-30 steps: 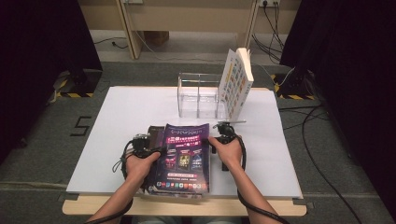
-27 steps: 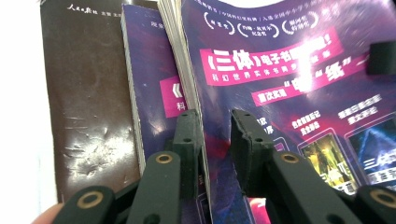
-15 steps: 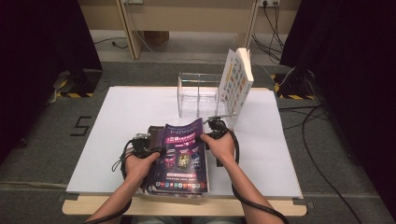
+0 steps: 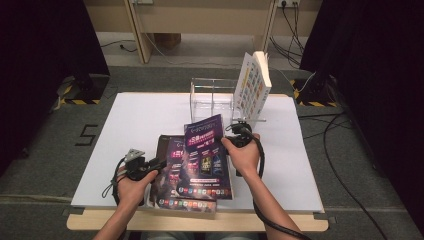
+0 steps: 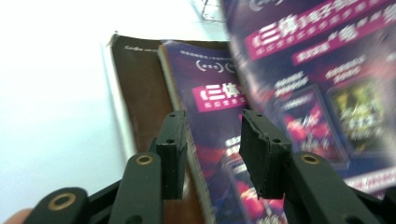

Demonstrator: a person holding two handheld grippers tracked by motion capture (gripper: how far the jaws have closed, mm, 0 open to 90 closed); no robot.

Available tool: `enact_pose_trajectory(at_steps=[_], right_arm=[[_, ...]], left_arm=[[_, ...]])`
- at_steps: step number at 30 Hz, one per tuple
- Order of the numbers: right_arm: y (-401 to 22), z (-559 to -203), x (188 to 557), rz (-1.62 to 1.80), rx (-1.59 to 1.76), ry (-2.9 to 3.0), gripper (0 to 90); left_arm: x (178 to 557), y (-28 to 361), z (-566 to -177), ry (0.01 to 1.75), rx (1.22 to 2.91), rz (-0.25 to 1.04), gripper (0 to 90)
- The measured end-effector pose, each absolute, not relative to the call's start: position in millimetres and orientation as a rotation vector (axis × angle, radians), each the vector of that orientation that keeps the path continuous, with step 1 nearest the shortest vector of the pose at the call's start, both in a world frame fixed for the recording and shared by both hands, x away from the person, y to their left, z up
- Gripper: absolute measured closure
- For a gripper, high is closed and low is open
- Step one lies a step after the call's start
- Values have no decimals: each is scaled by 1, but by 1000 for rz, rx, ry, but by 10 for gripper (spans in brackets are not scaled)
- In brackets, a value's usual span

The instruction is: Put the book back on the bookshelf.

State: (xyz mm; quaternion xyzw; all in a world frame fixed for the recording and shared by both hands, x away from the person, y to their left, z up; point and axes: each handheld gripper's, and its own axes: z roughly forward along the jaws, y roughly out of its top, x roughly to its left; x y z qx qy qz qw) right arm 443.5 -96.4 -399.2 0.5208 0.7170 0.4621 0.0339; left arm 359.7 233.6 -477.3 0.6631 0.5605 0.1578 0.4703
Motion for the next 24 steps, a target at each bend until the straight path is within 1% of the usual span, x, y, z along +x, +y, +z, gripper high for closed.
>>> enact_pose_trajectory(at_steps=[7, 15, 24], right_arm=[[-112, -383, 443, 1442, 1567, 2107, 832], [-129, -361, 443, 1483, 1531, 1977, 832], [-139, -332, 452, 1503, 1483, 1849, 832]], left_arm=[[354, 236, -488, 1378, 1626, 411, 588], [352, 234, -488, 1362, 1616, 424, 588], [351, 236, -489, 1363, 1610, 420, 591]])
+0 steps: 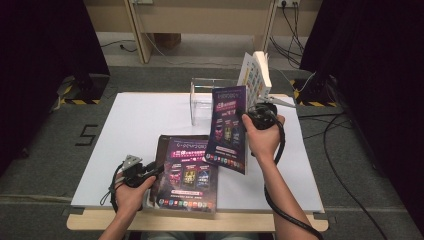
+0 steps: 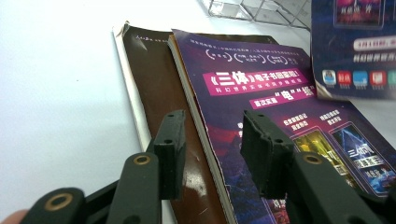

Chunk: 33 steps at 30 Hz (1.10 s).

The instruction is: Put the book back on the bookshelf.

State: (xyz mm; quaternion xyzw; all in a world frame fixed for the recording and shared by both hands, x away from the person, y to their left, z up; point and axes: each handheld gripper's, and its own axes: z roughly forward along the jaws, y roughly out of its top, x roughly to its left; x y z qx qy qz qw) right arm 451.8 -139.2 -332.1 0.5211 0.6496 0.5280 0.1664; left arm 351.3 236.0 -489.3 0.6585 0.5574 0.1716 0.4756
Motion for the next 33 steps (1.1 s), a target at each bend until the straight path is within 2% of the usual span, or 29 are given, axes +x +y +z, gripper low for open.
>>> enact_pose_trajectory(at_steps=[13, 33], right_arm=[[-135, -307, 481, 1485, 1437, 1729, 832], [-111, -295, 528, 1488, 1409, 1638, 832]], left_arm=[[352, 236, -489, 1347, 1619, 428, 593], [352, 239, -491, 1350, 1623, 432, 596]])
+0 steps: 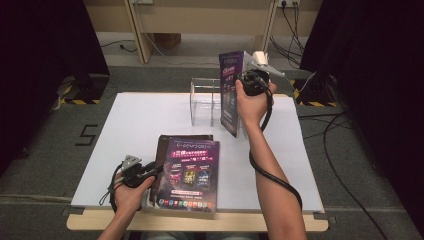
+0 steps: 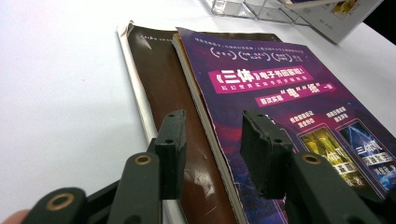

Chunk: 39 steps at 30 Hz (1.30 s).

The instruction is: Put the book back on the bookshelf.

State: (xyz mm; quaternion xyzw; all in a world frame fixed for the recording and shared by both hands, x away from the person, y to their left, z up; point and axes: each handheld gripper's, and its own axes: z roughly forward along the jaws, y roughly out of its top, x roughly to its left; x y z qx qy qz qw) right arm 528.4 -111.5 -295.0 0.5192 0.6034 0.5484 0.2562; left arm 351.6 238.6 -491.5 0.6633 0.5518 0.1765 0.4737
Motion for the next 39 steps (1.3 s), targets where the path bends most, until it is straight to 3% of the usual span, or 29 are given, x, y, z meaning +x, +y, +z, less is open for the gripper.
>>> enact_pose_trajectory(at_steps=[9, 15, 29, 39], right_arm=[[-98, -300, 553, 1476, 1415, 1579, 831], [-88, -322, 561, 1426, 1385, 1568, 829], [-108, -327, 496, 1350, 1361, 1679, 804], [-132, -316, 474, 1355, 1429, 1799, 794]], left_arm=[[352, 238, -493, 1349, 1627, 431, 597], [352, 239, -494, 1346, 1627, 427, 598], [352, 241, -493, 1354, 1610, 422, 597], [352, 238, -493, 1350, 1613, 417, 597]])
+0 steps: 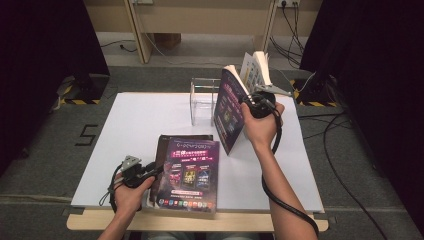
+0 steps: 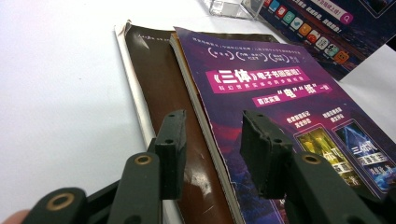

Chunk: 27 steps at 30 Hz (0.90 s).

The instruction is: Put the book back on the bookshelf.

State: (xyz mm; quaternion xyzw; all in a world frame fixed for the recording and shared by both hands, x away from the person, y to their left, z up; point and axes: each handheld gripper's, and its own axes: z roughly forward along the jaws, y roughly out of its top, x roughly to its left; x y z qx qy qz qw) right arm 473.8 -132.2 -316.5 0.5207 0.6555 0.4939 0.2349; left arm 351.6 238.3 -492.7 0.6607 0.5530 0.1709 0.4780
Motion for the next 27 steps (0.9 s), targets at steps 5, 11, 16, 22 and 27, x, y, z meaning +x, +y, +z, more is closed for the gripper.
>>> enact_pose_trajectory(at_steps=[5, 11, 16, 22, 27], right_arm=[[-132, -311, 478, 1300, 1461, 1832, 781], [-129, -304, 492, 1208, 1518, 1860, 785], [-125, -301, 498, 1166, 1540, 1872, 826], [-125, -297, 500, 1221, 1535, 1829, 831], [-119, -285, 504, 1244, 1489, 1802, 832]], left_arm=[[351, 240, -492, 1350, 1614, 421, 597], [352, 240, -492, 1351, 1616, 417, 596], [352, 240, -493, 1353, 1616, 417, 597], [352, 239, -493, 1349, 1618, 419, 599], [353, 241, -493, 1355, 1613, 420, 600]])
